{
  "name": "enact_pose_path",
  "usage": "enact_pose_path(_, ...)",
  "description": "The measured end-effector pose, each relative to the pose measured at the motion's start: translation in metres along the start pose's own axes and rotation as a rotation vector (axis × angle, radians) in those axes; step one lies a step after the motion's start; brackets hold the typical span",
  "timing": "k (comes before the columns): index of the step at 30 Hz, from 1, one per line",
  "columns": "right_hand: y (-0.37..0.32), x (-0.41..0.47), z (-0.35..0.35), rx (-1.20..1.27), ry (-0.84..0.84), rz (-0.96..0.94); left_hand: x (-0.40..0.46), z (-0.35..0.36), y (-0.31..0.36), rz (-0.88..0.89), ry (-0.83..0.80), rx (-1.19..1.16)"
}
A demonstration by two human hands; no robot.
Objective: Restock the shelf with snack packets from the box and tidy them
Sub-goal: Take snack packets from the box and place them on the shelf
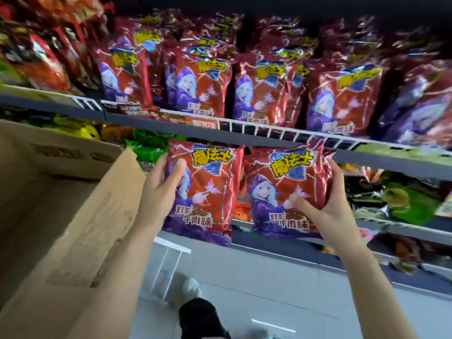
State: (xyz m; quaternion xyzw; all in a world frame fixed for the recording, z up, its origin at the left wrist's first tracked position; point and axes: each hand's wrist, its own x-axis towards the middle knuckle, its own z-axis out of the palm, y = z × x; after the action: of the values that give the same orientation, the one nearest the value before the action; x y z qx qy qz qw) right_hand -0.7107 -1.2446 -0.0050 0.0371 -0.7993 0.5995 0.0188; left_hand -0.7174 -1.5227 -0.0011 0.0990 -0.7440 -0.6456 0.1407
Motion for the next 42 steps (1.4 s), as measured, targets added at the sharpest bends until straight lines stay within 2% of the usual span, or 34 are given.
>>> enact_pose_path(4,0.013,-0.032,-0.089,-0.026,0.168,-0.004,-0.036,0.086,0.007,0.005,-0.150,0.027)
enact_pose_path(8,0.018,-0.043,-0.159,-0.032,0.304,-0.009,-0.052,0.154,0.029,0.056,-0.221,0.011)
enact_pose_path(15,0.029,-0.022,-0.275,-0.069,0.606,-0.118,-0.038,0.254,0.055,0.145,-0.355,-0.040)
enact_pose_path(18,0.031,0.003,-0.313,-0.123,0.701,-0.187,-0.028,0.294,0.065,0.223,-0.354,-0.004)
enact_pose_path(23,0.039,0.069,-0.348,-0.231,0.633,-0.241,-0.017,0.343,0.080,0.276,-0.307,0.034)
enact_pose_path(29,0.062,0.128,-0.364,-0.213,0.397,-0.259,-0.025,0.373,0.089,0.281,-0.262,0.062)
enact_pose_path(33,0.079,0.141,-0.373,-0.249,0.272,-0.258,-0.034,0.392,0.082,0.258,-0.153,0.079)
enact_pose_path(36,0.083,0.136,-0.375,-0.417,0.295,-0.280,-0.040,0.404,0.075,0.235,-0.089,0.086)
enact_pose_path(40,0.094,0.134,-0.380,-0.693,0.443,-0.510,-0.044,0.416,0.069,0.216,-0.043,0.087)
enact_pose_path(42,0.105,0.134,-0.375,-0.866,0.446,-0.638,-0.043,0.419,0.067,0.209,-0.021,0.077)
